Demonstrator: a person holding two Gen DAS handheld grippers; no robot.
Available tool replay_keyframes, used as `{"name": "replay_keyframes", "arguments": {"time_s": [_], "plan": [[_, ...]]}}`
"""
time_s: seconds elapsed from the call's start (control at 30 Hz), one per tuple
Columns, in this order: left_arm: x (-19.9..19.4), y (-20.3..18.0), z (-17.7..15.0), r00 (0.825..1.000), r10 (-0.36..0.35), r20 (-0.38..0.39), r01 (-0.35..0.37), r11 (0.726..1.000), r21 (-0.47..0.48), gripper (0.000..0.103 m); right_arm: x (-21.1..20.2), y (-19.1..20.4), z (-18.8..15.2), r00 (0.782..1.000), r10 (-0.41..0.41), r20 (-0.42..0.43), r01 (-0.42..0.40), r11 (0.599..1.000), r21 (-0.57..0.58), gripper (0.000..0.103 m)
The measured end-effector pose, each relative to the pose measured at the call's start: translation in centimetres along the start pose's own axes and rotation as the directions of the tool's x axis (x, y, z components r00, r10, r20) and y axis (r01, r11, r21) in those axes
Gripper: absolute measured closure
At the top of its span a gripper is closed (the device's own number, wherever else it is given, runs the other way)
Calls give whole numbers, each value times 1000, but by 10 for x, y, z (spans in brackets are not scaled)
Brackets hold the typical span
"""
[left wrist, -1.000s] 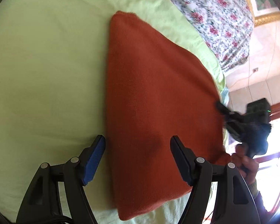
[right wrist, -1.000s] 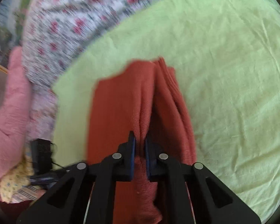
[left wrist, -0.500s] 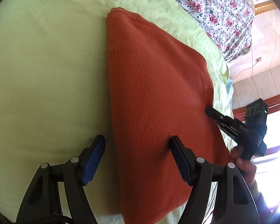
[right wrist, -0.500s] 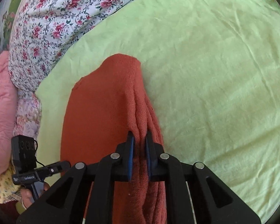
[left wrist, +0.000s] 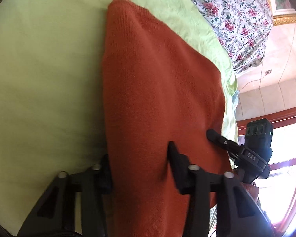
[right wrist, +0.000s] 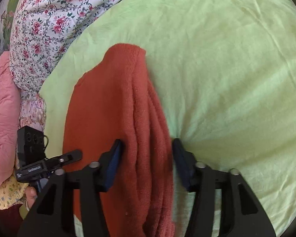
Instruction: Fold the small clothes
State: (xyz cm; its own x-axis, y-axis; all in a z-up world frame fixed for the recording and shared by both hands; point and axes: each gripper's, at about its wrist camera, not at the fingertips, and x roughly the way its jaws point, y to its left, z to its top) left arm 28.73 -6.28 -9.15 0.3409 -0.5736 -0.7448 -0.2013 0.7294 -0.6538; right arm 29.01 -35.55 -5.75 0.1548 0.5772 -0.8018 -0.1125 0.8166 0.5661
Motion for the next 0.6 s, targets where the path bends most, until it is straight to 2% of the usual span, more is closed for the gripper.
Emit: {"name": "replay_keyframes", "arguments": {"time_s": [0.03,0.07,0.13,0.3,0.43,0.6], "plan": [[-1,-1,-1,1000,-4,6,4,1000,6,71,4,-1,-1,999,35,-29,-34,999,19,71],[-2,-3,-1,1000,-13,9,13,1000,10,74,5,0,-2,999,41,-31,-40,999,28,74],[-10,-5,-2,999,-36,18,36,999,15,79,3,3,-4,998,58,-9,-58,998,41,78],[-46,-15,-9,996,-62,61,58,996,72,81,-13,26,-10,993,112,29,-113,992,51,83],[-97,5,-16,991,-63,114,55,996,71,81,-8,67,-22,986,165,14,-165,986,-3,83],[-160,48,-19,984,-11,180,1,998,56,81,39,126,-29,964,264,-45,-265,963,-43,83]]}}
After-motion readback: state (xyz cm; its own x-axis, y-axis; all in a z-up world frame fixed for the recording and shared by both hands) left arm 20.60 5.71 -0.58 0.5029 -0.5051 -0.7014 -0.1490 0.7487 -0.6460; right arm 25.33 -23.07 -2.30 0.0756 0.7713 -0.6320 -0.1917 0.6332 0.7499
